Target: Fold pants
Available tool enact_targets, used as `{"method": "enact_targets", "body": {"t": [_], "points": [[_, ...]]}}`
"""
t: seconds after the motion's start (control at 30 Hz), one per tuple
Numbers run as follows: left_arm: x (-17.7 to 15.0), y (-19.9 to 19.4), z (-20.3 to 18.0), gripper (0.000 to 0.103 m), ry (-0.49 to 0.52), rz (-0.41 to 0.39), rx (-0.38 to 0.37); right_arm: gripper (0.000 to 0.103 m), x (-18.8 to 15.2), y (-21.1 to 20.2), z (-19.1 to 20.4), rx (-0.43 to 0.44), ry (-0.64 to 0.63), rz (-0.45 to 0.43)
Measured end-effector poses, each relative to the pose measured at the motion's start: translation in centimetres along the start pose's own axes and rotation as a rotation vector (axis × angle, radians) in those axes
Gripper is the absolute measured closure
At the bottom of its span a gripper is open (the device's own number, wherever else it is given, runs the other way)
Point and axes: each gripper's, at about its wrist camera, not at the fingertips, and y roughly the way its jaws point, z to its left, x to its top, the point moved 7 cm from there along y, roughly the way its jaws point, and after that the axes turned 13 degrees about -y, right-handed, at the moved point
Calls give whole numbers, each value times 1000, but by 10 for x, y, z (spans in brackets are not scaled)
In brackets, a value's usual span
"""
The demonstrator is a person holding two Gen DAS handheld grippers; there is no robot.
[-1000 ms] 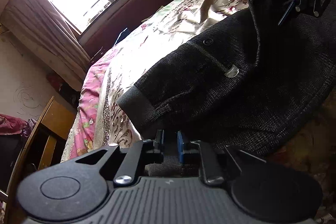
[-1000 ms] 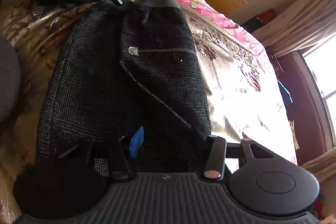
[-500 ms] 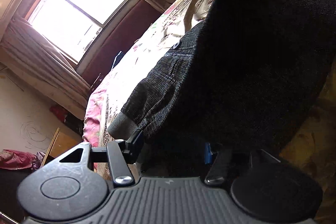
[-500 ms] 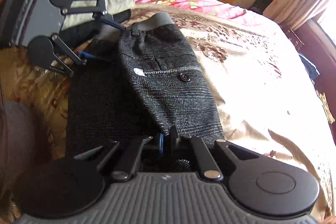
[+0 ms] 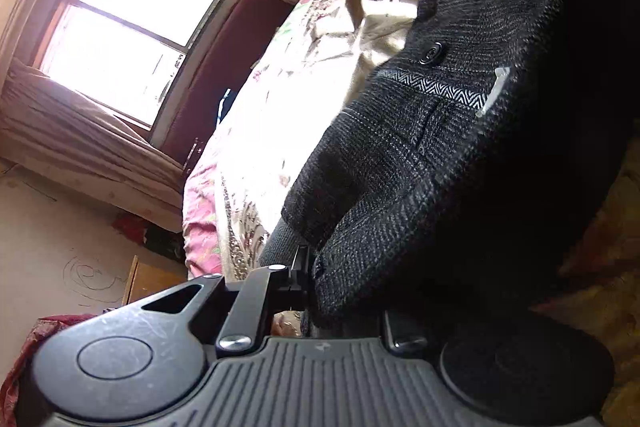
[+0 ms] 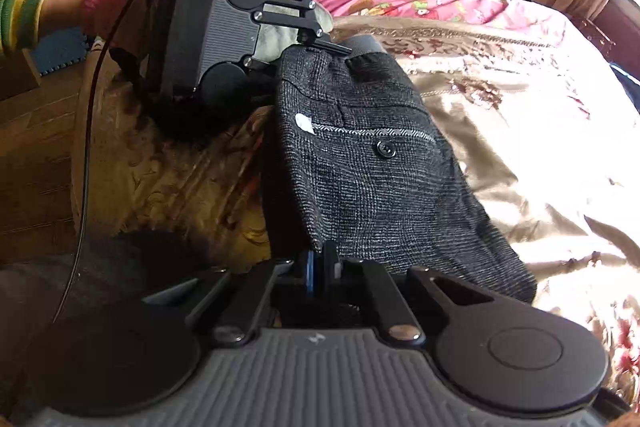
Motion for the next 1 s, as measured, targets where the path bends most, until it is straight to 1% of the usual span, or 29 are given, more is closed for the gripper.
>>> {"method": "enact_targets", "body": {"t": [0.03, 0.07, 0.1, 0.13, 0.17, 0.2, 0.23, 0.3, 0.33, 0.4, 0.43, 0.5, 0.53, 0.57, 0.6, 0.67, 0.73, 0.8, 0.87, 0.9, 0.97, 1.0], "points": [[-6, 0, -9, 70, 53, 9, 3, 98, -5, 10, 4, -1, 3, 17], [-11, 1, -16, 70, 107, 2, 27, 96, -9, 22, 7, -9, 8, 33], [-14, 1, -20, 70, 135, -6, 48, 94, -12, 31, 9, -4, 33, 41], [-13, -1, -22, 70, 132, -3, 56, 89, -15, 36, 9, 1, 59, 43], [-12, -1, -21, 68, 119, 4, 59, 88, -16, 38, 8, 0, 70, 37], [-10, -2, -17, 62, 108, 8, 63, 88, -16, 37, 7, -10, 69, 27], [-9, -4, -14, 54, 98, 10, 72, 88, -17, 35, 8, -25, 58, 21], [-9, -4, -1, 46, 85, 23, 92, 79, -17, 28, 7, -63, 26, 8], [-12, -4, 4, 44, 79, 36, 104, 75, -18, 24, 3, -87, 7, -4], [-16, -3, 13, 42, 56, 54, 119, 74, -19, 18, 2, -114, 2, -25], [-15, -1, 14, 42, 36, 58, 120, 75, -19, 17, 0, -128, 15, -40], [-7, 6, 17, 43, 5, 55, 115, 84, -15, 22, -4, -133, 47, -40], [-2, 7, 18, 46, 0, 48, 116, 98, -11, 25, -4, -120, 61, -45], [2, 8, 19, 50, -5, 40, 115, 100, -7, 26, -8, -120, 67, -52], [6, 10, 21, 56, -9, 35, 107, 100, -4, 22, -14, -139, 62, -70], [14, 16, 33, 60, -33, 16, 108, 100, 3, 4, -33, -201, 87, -110], [22, 20, 50, 64, -79, -7, 136, 100, 10, -17, -55, -268, 135, -158], [25, 22, 62, 68, -123, -23, 146, 100, 15, -28, -63, -303, 136, -178], [17, 24, 52, 69, -90, -8, 131, 100, 15, -16, -52, -283, 104, -154], [10, 26, 41, 69, -54, 13, 114, 100, 12, -5, -43, -264, 68, -125], [-9, 24, 15, 68, 36, 54, 78, 99, -4, 25, -24, -257, -20, -52], [-18, 24, 3, 68, 90, 73, 78, 98, -12, 38, -18, -244, -31, -19]]}}
